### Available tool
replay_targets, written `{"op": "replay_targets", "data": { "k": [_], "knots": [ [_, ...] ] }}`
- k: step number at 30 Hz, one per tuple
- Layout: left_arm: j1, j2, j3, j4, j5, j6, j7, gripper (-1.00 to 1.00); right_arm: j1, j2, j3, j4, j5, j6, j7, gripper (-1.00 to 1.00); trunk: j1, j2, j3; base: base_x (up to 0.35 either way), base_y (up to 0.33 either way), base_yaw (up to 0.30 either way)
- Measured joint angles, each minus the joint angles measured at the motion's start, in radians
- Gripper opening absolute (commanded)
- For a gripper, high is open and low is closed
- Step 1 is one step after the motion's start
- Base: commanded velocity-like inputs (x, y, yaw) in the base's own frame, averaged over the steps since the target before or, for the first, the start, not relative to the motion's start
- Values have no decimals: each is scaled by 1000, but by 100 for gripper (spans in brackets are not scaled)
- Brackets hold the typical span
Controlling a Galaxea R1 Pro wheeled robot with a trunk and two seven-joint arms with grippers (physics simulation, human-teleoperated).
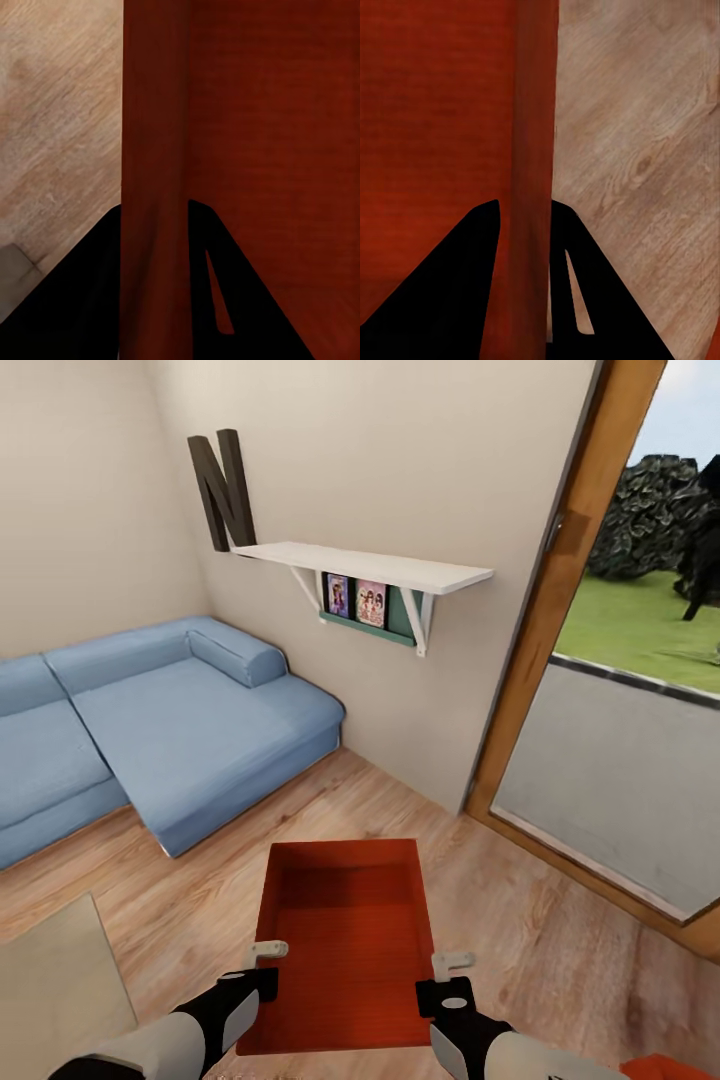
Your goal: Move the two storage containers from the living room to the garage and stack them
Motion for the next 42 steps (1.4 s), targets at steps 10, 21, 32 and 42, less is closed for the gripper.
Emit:
{"op": "replay_targets", "data": {
  "k": [10, 21, 32, 42],
  "knots": [
    [0, 0, 0, 0, 0, 0, 0, -100, 0, 0, 0, 0, 0, 0, 0, -100, 0, 0, 0, 0, 0, 271],
    [0, 0, 0, 0, 0, 0, 0, -100, 0, 0, 0, 0, 0, 0, 0, -100, 0, 0, 0, 0, 0, 271],
    [0, 0, -2, 0, 1, -1, 0, -100, 1, 0, 0, 0, 0, -1, 0, -100, 0, 0, 0, 0, 0, 271],
    [0, 0, -1, 0, 1, -1, 0, -100, 0, 0, 0, 0, 0, -1, 0, -100, 0, 0, 0, 0, 0, 271]
  ]
}}
